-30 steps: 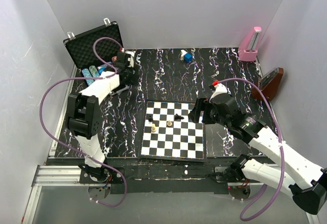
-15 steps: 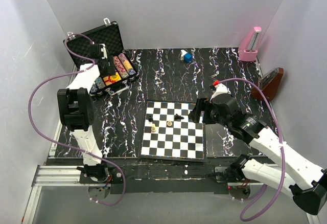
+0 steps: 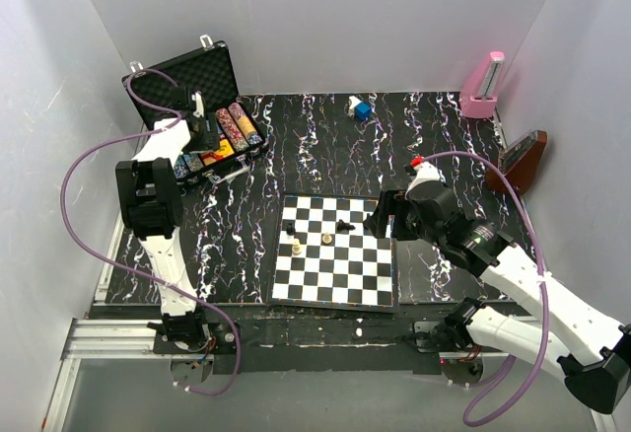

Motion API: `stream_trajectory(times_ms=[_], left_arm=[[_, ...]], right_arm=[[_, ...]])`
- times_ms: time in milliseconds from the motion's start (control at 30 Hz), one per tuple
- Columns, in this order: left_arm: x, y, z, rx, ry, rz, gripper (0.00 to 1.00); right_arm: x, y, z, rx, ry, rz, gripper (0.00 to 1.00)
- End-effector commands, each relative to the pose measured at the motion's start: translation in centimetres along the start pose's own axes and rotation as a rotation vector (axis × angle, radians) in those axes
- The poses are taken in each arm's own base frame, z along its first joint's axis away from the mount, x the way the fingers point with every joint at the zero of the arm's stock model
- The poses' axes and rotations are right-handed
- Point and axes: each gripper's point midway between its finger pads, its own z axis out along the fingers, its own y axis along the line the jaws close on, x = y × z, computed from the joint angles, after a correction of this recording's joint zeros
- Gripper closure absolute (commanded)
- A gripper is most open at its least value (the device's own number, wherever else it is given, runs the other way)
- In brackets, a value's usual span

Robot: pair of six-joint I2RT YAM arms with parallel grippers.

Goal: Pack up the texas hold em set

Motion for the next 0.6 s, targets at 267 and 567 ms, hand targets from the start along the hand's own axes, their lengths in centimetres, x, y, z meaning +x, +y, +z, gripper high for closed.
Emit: stream_trajectory(times_ms=[267, 567], left_arm=[[-1.7, -0.7, -1.2, 0.051, -0.022, -0.002, 0.61], [-1.6, -1.3, -0.3, 0.075, -0.004, -0.036, 0.61]], right_arm=[[-0.8, 0.1, 0.0, 0.007, -0.026, 0.001, 0.15], [-0.8, 0.2, 0.0, 0.002, -0.026, 0.002, 0.15]])
